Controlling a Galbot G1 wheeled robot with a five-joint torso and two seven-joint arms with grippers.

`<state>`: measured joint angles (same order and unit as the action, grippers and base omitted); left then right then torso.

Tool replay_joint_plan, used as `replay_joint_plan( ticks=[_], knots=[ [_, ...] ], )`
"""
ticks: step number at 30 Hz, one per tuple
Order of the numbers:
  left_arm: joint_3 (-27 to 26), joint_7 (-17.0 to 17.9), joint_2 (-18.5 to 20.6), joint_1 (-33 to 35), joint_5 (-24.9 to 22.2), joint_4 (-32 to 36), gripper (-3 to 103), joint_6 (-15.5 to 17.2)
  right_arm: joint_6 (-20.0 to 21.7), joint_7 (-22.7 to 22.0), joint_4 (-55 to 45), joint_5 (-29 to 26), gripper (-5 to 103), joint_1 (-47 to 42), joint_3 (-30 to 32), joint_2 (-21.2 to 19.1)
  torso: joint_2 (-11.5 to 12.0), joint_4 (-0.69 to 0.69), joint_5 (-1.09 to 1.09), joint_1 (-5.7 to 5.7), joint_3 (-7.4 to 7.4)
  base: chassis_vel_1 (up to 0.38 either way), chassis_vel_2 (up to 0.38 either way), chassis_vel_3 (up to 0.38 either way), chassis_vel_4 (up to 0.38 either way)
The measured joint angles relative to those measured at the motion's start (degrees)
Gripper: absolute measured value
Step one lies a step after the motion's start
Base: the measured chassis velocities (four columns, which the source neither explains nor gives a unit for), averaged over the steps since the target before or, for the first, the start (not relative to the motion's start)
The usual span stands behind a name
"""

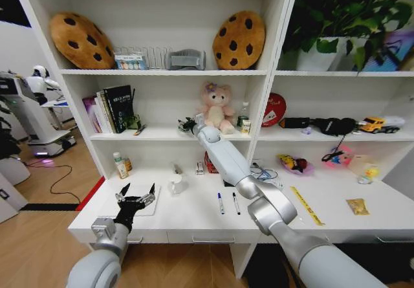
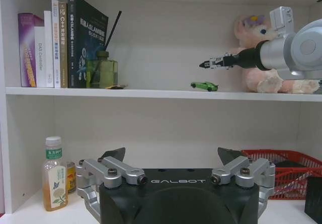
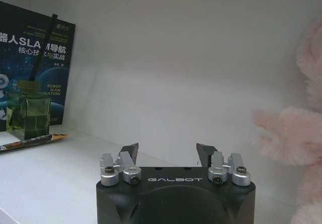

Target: Organize the objects on the table.

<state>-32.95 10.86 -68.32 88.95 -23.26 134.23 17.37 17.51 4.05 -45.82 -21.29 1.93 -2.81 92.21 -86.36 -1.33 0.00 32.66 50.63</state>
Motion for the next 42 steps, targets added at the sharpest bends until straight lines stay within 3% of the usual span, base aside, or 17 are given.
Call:
replay_joint_plan(
  ticks=[6, 11, 13, 14, 15, 16, 17, 18, 19, 20, 22, 27, 31, 36, 42],
  knots=[
    [0.0, 0.0, 0.0, 0.0, 0.0, 0.0, 100, 0.0, 1.0, -1.3, -4.1, -0.7, 84, -0.4, -1.4, -0.7, 0.0, 0.02, 0.00, 0.00, 0.00, 0.000, 0.000, 0.000, 0.000],
    [0.0, 0.0, 0.0, 0.0, 0.0, 0.0, 100, 0.0, 4.7, -6.5, -15.8, -4.2, 98, -4.0, -5.1, -5.9, 0.0, 0.00, 0.00, 0.01, 0.01, 0.000, 0.000, 0.000, 0.000],
    [0.0, 0.0, 0.0, 0.0, 0.0, 0.0, 100, 0.0, 11.1, -14.4, -26.2, -8.8, 100, -6.7, -7.4, -10.0, 0.0, -0.02, 0.00, -0.01, -0.01, 0.000, 0.000, 0.000, 0.000],
    [0.0, 0.0, 0.0, 0.0, 0.0, 0.0, 100, 0.0, 11.1, -14.4, -26.2, -8.8, 100, -6.7, -7.4, -10.0, 0.0, -0.02, 0.00, -0.01, -0.01, 0.000, 0.000, 0.000, 0.000],
    [0.0, 0.0, 0.0, 0.0, 0.0, 0.0, 100, 0.0, 16.8, -25.0, -34.4, -17.1, 100, -9.2, -9.7, -13.2, 0.0, -0.04, -0.01, -0.01, -0.01, 0.000, 0.000, 0.000, 0.000],
    [0.0, -0.1, 0.0, 0.0, 0.0, 0.0, 100, 0.0, 19.2, -30.9, -39.6, -23.2, 100, -10.8, -11.1, -15.1, 0.0, -0.01, -0.02, 0.01, -0.01, 0.000, 0.000, 0.000, 0.000],
    [0.0, -0.1, 0.0, 0.0, 0.0, 0.0, 100, 0.0, 19.2, -30.9, -39.6, -23.2, 100, -10.8, -11.1, -15.1, 0.0, -0.01, -0.02, 0.01, -0.01, 0.000, 0.000, 0.000, 0.000],
    [0.0, -0.1, 0.0, 0.0, 0.0, 0.0, 100, 0.0, 20.6, -36.5, -45.6, -28.4, 100, -13.1, -12.4, -17.5, 0.0, -0.01, -0.01, -0.02, -0.01, 0.000, 0.000, 0.000, 0.000],
    [0.0, -0.1, 0.0, 0.0, 0.0, 0.0, 100, 0.0, 20.9, -39.1, -49.7, -30.4, 100, -15.2, -12.9, -19.4, 0.0, 0.01, -0.01, -0.02, -0.01, 0.000, 0.000, 0.000, 0.000],
    [0.0, -0.1, 0.0, 0.0, 0.0, 0.0, 100, 0.0, 20.9, -39.1, -49.7, -30.4, 100, -15.2, -12.9, -19.4, 0.0, 0.01, -0.01, -0.02, -0.01, 0.000, 0.000, 0.000, 0.000],
    [0.0, 0.0, 0.0, 0.0, 0.0, 0.0, 100, 0.0, 20.8, -42.2, -55.2, -32.9, 100, -20.3, -12.5, -23.2, 0.0, 0.00, -0.01, -0.02, -0.01, 0.000, 0.000, 0.000, 0.000],
    [0.0, 0.0, 0.0, 0.0, 0.0, 0.0, 100, 0.0, 19.7, -43.5, -57.6, -33.8, 100, -30.7, -7.9, -26.0, 0.0, -0.04, -0.02, -0.01, 0.00, 0.000, 0.000, 0.000, 0.000],
    [0.0, 0.0, 0.0, 0.0, 0.0, 0.0, 100, 0.0, 17.9, -42.3, -54.5, -31.5, 100, -39.2, -1.1, -24.3, 0.0, 0.01, -0.02, -0.01, 0.00, 0.000, 0.000, 0.000, 0.000],
    [0.0, 0.0, 0.0, 0.0, 0.0, 0.0, 100, 0.0, 16.6, -40.7, -52.1, -29.2, 100, -43.5, 2.3, -23.2, 0.0, -0.01, 0.00, -0.01, 0.00, 0.000, 0.000, 0.000, 0.000],
    [0.0, 0.0, 0.0, 0.0, 0.0, 0.0, 100, 0.0, 15.6, -42.3, -48.9, -30.1, 100, -45.3, 2.8, -21.4, 0.0, 0.00, 0.00, -0.01, 0.00, 0.000, 0.000, 0.000, 0.000]
  ],
)
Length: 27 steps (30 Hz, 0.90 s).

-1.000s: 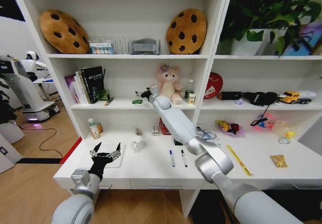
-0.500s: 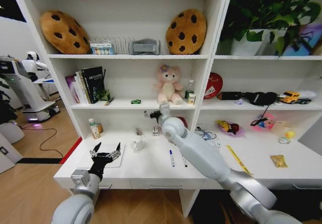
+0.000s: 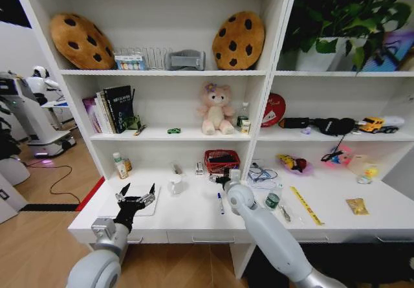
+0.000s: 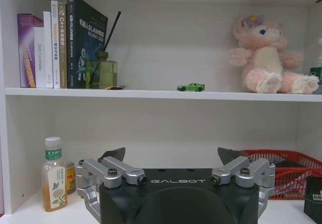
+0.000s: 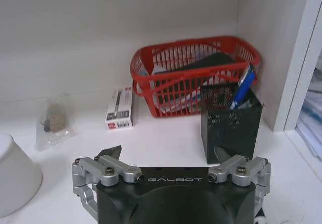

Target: Organize the objects on the table.

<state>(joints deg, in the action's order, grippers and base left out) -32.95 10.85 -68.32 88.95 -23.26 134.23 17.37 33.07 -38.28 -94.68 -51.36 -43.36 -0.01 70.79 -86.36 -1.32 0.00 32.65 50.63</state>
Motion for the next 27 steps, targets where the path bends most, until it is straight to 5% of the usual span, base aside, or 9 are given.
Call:
replay_joint_plan(
  ticks=[12, 27],
  knots=[
    [0.0, 0.0, 0.0, 0.0, 0.0, 0.0, 100, 0.0, 0.9, -8.1, 4.5, -4.8, 100, 0.5, -2.9, 4.7, 0.0, 0.00, 0.01, 0.00, 0.00, 0.000, 0.000, 0.000, 0.000],
    [0.0, 0.0, 0.0, 0.0, 0.0, 0.0, 100, 0.0, 2.3, -8.2, -0.2, -5.2, 100, -5.5, -0.8, 1.2, 0.0, -0.01, 0.00, 0.01, 0.00, 0.000, 0.000, 0.000, 0.000]
  ],
)
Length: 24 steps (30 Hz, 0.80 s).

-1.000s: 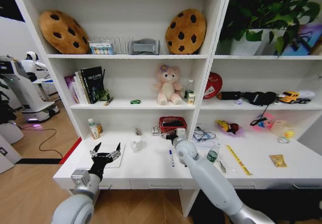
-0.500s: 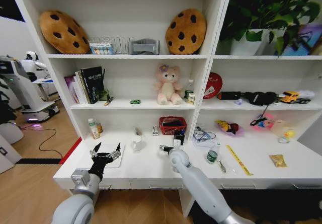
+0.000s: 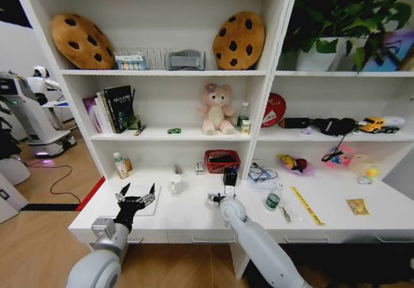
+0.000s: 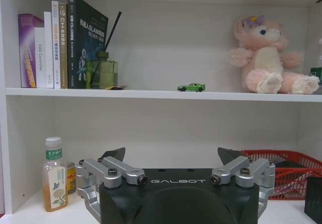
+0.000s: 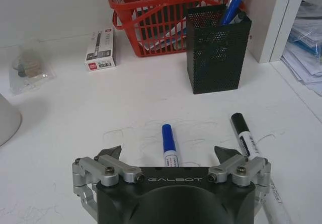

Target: Organize the objects on the table.

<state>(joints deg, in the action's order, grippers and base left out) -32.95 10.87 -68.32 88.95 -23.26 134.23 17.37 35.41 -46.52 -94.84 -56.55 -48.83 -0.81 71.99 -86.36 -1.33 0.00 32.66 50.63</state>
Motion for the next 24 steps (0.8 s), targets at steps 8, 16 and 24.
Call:
replay_joint_plan(
  ticks=[8, 16, 24],
  knots=[
    [0.0, 0.0, 0.0, 0.0, 0.0, 0.0, 100, 0.0, 0.2, 6.9, 1.4, 4.3, 100, -0.6, 1.4, -1.2, 0.0, 0.01, 0.00, 0.00, 0.00, 0.000, 0.000, 0.000, 0.000],
    [0.0, 0.0, 0.0, 0.0, 0.0, 0.0, 100, 0.0, -0.1, 12.7, 2.4, 8.4, 97, 0.0, 1.5, -2.2, 0.0, 0.00, 0.00, 0.00, 0.00, 0.000, 0.000, 0.000, 0.000],
    [0.0, 0.0, 0.0, 0.0, 0.0, 0.0, 100, 0.0, 0.2, 11.7, 2.4, 7.0, 86, 0.3, 1.5, -2.3, 0.0, 0.01, 0.00, 0.00, 0.00, 0.000, 0.000, 0.000, 0.000]
  ],
)
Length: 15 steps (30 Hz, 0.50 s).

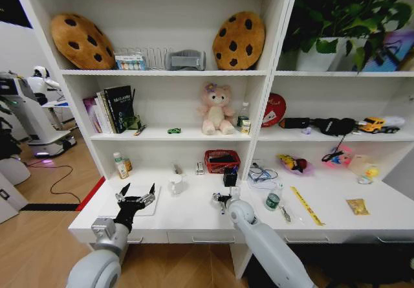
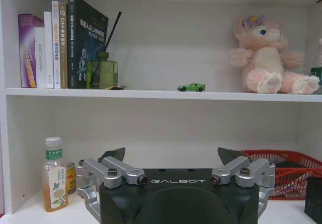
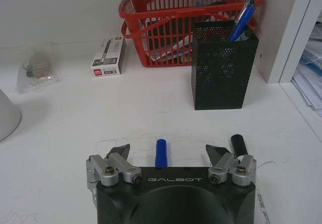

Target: Organize the objects on the table.

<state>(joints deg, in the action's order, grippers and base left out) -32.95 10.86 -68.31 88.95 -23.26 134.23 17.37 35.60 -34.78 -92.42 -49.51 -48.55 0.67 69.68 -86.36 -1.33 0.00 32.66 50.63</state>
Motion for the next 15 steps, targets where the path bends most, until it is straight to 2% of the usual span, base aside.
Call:
replay_joint_plan(
  ticks=[2, 15],
  knots=[
    [0.0, 0.0, 0.0, 0.0, 0.0, 0.0, 100, 0.0, 0.0, -0.3, 0.2, -0.5, 82, 0.1, 0.1, 0.0, 0.0, 0.00, 0.00, 0.00, 0.00, 0.000, 0.000, 0.000, 0.000],
    [0.0, 0.0, 0.0, 0.0, 0.0, 0.0, 100, 0.0, 0.5, 0.2, 1.4, -2.7, 78, 1.5, -0.6, -0.8, 0.0, 0.00, 0.00, 0.00, 0.00, 0.000, 0.000, 0.000, 0.000]
  ],
)
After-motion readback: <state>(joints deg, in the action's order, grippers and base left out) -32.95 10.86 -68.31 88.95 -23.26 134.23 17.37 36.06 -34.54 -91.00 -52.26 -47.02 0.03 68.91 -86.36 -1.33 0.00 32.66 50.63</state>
